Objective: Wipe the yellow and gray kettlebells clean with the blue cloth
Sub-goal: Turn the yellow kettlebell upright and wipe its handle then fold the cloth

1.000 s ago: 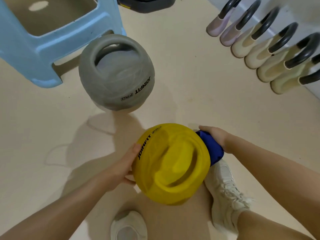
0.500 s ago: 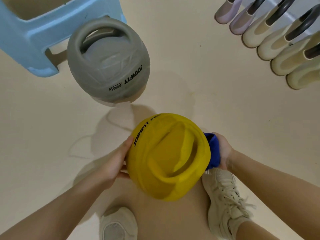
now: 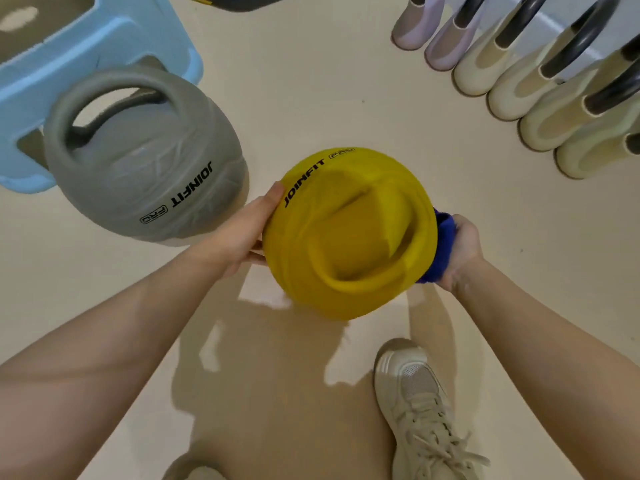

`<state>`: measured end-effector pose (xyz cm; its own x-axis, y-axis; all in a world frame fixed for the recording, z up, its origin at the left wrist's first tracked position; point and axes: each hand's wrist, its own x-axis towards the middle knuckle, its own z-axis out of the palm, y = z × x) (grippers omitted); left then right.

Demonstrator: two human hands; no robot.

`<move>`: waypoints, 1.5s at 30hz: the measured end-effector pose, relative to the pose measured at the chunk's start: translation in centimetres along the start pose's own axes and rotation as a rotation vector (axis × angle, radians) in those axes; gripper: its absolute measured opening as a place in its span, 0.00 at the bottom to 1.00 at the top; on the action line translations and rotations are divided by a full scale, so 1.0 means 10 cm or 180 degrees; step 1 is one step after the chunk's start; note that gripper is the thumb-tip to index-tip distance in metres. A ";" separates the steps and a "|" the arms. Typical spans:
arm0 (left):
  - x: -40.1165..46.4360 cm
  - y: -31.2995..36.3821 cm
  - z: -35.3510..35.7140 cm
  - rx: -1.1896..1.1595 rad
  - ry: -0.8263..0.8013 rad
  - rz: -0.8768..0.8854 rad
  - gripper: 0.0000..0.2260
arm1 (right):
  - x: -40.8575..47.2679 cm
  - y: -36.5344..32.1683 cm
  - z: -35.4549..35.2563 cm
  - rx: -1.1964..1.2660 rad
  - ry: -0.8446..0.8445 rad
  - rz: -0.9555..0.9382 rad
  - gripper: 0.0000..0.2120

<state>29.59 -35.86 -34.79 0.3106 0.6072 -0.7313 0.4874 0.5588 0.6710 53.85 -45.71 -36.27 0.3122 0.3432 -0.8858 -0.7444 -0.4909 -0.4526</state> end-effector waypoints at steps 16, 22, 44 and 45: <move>0.04 -0.15 -0.08 -0.0536 0.0454 -0.0163 0.22 | 0.19 -0.09 0.28 -0.0173 -0.0123 -0.0325 0.10; -0.22 -0.20 -0.07 0.0176 0.0586 0.0830 0.14 | 0.10 -0.09 0.27 -0.0378 -0.0150 -0.0383 0.10; 0.09 1.10 0.52 0.4701 0.0574 0.1557 0.19 | 0.32 -0.31 -0.06 -0.2699 -0.1881 0.0173 0.10; 0.10 1.02 0.51 0.4692 0.0378 0.1580 0.16 | 0.36 -0.32 -0.04 -0.2679 -0.1905 0.0137 0.11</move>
<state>39.02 -32.43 -29.30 0.6480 0.6356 -0.4197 0.7221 -0.6879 0.0732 57.55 -43.26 -38.03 -0.2209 0.5412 -0.8114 -0.0223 -0.8345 -0.5505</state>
